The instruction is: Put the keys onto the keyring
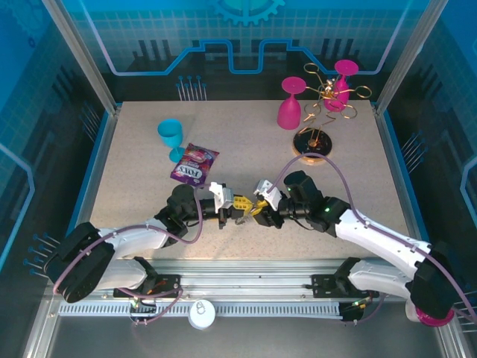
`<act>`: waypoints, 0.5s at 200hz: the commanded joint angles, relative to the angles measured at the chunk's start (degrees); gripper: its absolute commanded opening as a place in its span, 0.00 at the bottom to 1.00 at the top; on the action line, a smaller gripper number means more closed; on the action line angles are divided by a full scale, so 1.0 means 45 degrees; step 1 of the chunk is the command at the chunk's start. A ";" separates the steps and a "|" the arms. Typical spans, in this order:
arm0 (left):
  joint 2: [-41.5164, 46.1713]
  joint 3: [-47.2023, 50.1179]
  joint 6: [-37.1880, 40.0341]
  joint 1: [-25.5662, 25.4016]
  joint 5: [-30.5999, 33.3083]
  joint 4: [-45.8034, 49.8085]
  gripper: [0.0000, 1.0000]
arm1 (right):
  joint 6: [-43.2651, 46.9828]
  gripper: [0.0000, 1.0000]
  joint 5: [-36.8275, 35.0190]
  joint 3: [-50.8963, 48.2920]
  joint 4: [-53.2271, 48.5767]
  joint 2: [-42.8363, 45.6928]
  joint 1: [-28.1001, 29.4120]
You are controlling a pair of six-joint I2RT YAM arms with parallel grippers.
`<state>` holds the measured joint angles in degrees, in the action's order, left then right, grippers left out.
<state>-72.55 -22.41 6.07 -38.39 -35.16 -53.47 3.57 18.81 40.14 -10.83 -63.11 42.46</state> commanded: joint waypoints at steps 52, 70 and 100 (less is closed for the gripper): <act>-0.0054 0.0117 -0.0162 0.0087 -0.0256 -0.1027 0.00 | 0.0189 0.39 -0.0063 -0.0084 -0.0436 0.0822 -0.0269; -0.0057 0.0108 -0.0159 0.0077 -0.0273 -0.1027 0.00 | 0.0346 0.38 0.0104 -0.0173 -0.0724 0.1228 -0.0505; -0.0052 0.0116 -0.0183 0.0090 -0.0350 -0.1050 0.00 | 0.0633 0.32 0.0280 -0.0198 -0.0934 0.1745 -0.0797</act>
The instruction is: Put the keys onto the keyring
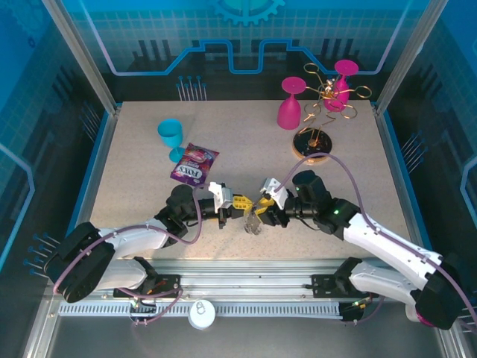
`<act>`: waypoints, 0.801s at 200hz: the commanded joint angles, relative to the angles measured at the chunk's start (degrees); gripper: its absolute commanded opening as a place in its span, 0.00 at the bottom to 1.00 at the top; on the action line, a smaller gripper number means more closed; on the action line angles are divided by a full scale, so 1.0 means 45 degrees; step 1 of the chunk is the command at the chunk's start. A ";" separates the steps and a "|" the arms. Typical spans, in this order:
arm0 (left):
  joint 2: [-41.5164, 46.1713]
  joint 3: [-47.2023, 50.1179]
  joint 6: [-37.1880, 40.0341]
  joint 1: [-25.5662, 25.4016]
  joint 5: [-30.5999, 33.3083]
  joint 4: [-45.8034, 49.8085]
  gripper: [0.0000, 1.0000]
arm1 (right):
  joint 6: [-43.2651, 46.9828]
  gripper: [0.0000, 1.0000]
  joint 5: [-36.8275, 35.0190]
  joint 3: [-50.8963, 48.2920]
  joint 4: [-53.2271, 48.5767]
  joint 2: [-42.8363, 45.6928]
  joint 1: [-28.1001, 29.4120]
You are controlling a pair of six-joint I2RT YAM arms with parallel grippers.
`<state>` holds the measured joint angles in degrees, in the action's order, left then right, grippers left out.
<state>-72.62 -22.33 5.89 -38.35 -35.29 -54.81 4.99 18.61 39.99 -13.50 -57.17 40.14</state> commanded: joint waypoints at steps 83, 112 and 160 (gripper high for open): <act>-0.0035 0.0079 -0.0156 0.0072 -0.0378 -0.0779 0.00 | -0.0057 0.30 0.0409 -0.0233 0.0301 0.0397 -0.0363; 0.0005 0.0081 -0.0156 0.0066 -0.0440 -0.0790 0.00 | -0.0138 0.23 0.0558 -0.0196 0.0402 0.0459 -0.0519; -0.0013 0.0074 -0.0176 0.0076 -0.0581 -0.0807 0.00 | -0.0266 0.17 0.0818 -0.0074 0.0674 0.0248 -0.0561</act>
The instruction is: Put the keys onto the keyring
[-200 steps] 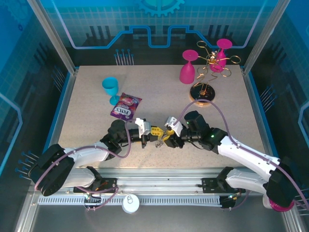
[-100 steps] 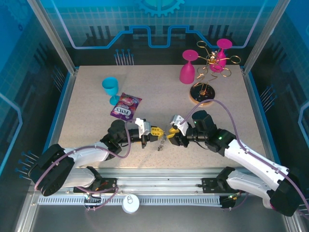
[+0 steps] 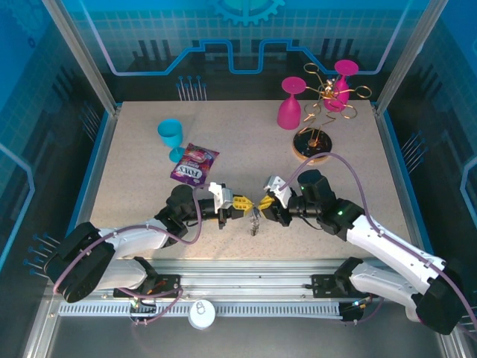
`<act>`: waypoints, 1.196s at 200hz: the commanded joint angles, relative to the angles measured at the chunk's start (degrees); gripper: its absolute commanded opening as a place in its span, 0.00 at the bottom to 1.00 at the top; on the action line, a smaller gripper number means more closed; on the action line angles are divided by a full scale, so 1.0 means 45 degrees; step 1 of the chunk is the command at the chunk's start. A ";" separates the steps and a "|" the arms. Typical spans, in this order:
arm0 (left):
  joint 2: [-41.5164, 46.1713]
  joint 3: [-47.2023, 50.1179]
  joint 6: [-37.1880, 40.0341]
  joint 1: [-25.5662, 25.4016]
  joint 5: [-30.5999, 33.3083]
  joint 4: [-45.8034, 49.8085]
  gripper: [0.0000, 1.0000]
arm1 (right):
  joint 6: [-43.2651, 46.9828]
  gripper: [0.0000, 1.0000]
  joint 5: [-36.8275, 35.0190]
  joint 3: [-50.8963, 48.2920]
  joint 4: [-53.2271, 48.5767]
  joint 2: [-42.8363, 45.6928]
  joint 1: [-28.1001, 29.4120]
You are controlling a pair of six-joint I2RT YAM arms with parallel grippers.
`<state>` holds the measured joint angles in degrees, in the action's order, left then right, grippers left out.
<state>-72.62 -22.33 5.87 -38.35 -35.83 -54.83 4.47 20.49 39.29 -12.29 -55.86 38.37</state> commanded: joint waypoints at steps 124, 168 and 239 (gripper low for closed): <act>-0.0103 0.0059 -0.0308 0.0100 -0.0694 -0.0982 0.00 | -0.0792 0.04 0.2077 -0.0017 0.1391 -0.1003 0.0032; -0.0129 0.0063 -0.0322 0.0140 -0.0650 -0.1038 0.00 | -0.1159 0.00 0.2436 -0.0356 0.1845 -0.1291 0.0484; -0.0093 0.0079 -0.0308 0.0175 -0.0533 -0.1029 0.00 | -0.1068 0.07 0.1517 -0.0614 0.1230 -0.0530 0.0530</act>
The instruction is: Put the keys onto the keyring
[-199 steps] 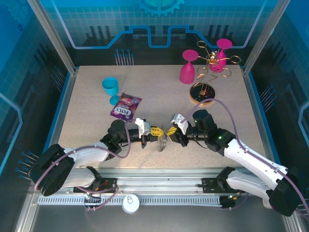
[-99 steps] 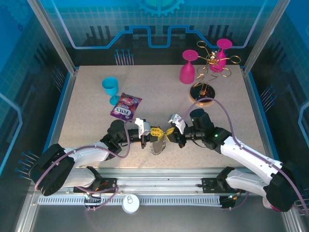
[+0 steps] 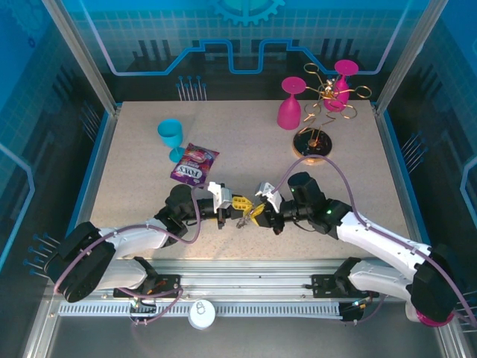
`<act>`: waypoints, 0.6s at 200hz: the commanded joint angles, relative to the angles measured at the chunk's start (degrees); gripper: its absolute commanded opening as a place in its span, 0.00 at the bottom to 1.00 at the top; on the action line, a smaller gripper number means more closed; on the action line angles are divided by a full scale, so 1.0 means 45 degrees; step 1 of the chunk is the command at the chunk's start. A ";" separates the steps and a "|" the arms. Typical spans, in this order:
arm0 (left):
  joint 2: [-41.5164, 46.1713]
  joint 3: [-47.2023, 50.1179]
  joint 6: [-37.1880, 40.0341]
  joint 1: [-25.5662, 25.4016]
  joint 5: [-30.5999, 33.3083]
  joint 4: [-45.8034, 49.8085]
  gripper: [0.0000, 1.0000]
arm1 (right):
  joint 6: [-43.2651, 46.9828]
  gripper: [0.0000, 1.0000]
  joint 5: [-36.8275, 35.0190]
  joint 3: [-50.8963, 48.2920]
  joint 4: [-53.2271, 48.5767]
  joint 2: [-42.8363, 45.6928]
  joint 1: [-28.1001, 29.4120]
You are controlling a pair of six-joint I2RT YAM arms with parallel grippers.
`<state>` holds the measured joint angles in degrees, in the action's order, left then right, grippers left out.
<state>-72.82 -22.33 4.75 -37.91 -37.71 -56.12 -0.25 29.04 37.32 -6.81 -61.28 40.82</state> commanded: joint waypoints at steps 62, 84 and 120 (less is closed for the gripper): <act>-0.0073 0.0069 -0.0156 0.0070 -0.0249 -0.0795 0.00 | 0.0408 0.20 -0.1404 -0.0396 -0.0186 0.1879 -0.0355; -0.0069 0.0077 -0.0179 0.0076 -0.0266 -0.0809 0.00 | 0.0551 0.21 -0.1375 -0.0287 -0.0114 0.1784 -0.0383; -0.0057 0.0059 -0.0197 0.0076 -0.0349 -0.0803 0.00 | 0.0634 0.17 -0.1517 -0.0188 0.0305 0.1576 -0.0379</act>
<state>-72.82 -22.33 4.40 -37.91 -37.76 -56.12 1.45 23.11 35.48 -7.38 -53.87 39.68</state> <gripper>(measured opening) 0.049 0.187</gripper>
